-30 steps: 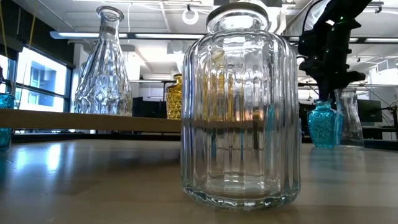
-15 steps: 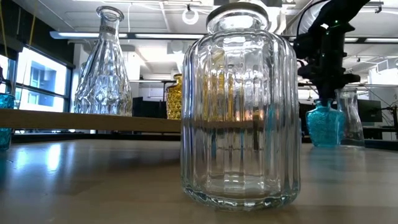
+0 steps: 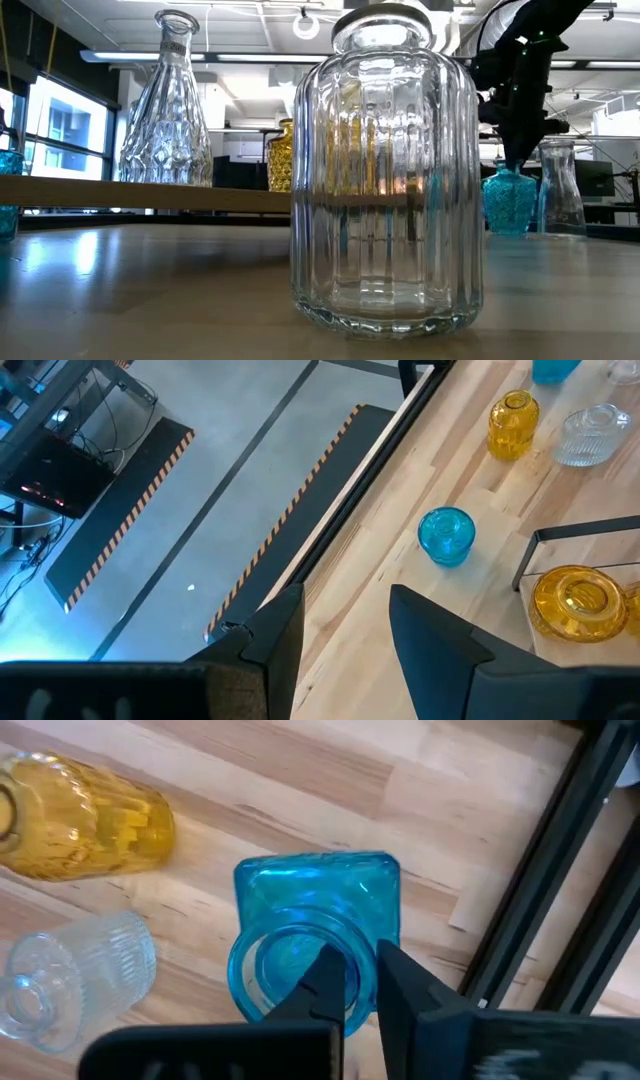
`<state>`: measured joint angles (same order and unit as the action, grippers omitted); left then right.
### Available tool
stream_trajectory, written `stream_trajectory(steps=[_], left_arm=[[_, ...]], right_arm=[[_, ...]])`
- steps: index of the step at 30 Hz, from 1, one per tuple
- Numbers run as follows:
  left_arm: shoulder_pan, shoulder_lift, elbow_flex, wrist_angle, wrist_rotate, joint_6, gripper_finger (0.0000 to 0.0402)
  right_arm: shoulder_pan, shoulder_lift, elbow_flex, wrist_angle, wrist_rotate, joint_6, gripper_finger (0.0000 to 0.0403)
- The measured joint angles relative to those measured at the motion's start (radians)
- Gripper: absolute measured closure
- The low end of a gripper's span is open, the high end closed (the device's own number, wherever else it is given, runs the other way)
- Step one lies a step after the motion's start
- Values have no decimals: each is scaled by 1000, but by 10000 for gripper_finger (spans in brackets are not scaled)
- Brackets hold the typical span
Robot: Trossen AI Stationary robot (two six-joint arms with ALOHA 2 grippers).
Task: Sort vases onto shelf
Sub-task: Put the blue vase on the shelf
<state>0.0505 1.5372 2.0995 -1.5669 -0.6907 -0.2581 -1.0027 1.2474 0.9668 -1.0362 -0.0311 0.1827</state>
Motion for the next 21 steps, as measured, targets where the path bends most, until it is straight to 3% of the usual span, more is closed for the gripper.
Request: stream_trajectory(steps=[13, 21], left_arm=[[0, 0, 0, 0, 0, 0, 261], [0, 0, 0, 0, 0, 0, 261]], right_arm=[[18, -100, 5, 13, -7, 40, 396], [18, -156, 179, -28, -3, 45, 397]])
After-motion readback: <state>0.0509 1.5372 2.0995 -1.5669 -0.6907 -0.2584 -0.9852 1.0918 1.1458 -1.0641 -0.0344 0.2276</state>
